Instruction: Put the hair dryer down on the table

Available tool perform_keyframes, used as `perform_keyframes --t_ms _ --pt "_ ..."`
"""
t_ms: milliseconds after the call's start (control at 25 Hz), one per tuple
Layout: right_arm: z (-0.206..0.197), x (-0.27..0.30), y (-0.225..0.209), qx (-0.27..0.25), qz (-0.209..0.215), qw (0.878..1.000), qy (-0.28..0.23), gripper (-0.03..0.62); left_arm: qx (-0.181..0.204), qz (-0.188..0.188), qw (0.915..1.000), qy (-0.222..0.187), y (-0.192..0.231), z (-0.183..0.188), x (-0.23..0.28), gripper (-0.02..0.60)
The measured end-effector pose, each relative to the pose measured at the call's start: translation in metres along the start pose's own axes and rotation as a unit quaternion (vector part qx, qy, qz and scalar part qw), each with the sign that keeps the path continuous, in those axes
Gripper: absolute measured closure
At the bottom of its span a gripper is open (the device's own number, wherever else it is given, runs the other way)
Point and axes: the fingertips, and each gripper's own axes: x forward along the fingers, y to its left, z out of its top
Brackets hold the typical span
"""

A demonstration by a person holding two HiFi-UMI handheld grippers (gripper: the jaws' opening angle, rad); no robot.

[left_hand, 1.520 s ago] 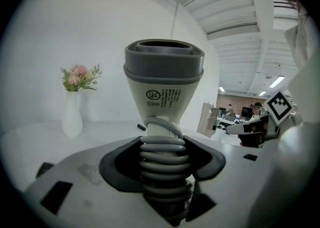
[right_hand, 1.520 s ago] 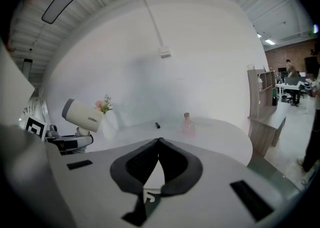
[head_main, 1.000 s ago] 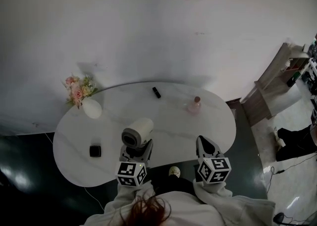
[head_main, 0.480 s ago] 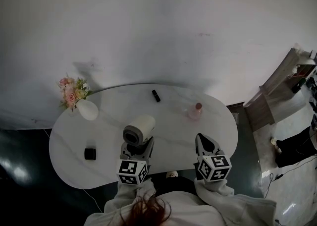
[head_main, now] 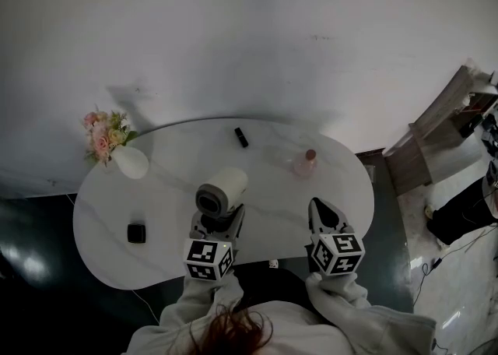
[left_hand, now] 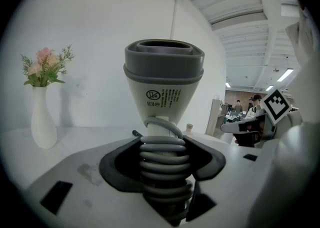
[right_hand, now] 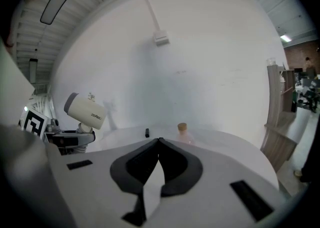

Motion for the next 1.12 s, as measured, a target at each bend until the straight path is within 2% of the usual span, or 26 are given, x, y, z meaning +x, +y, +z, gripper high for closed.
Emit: perform_keyframes --t_ms 480,1120 --pt "-0.013 0.015 -0.012 0.018 -0.015 1.000 0.018 0.545 0.018 -0.035 0.9977 0.055 -0.011 -0.022 0.046 0.341" --pt "-0.033 0.037 -0.027 0.033 -0.037 0.998 0.048 0.545 0.030 -0.039 0.9899 0.133 -0.002 -0.051 0.134 0.341"
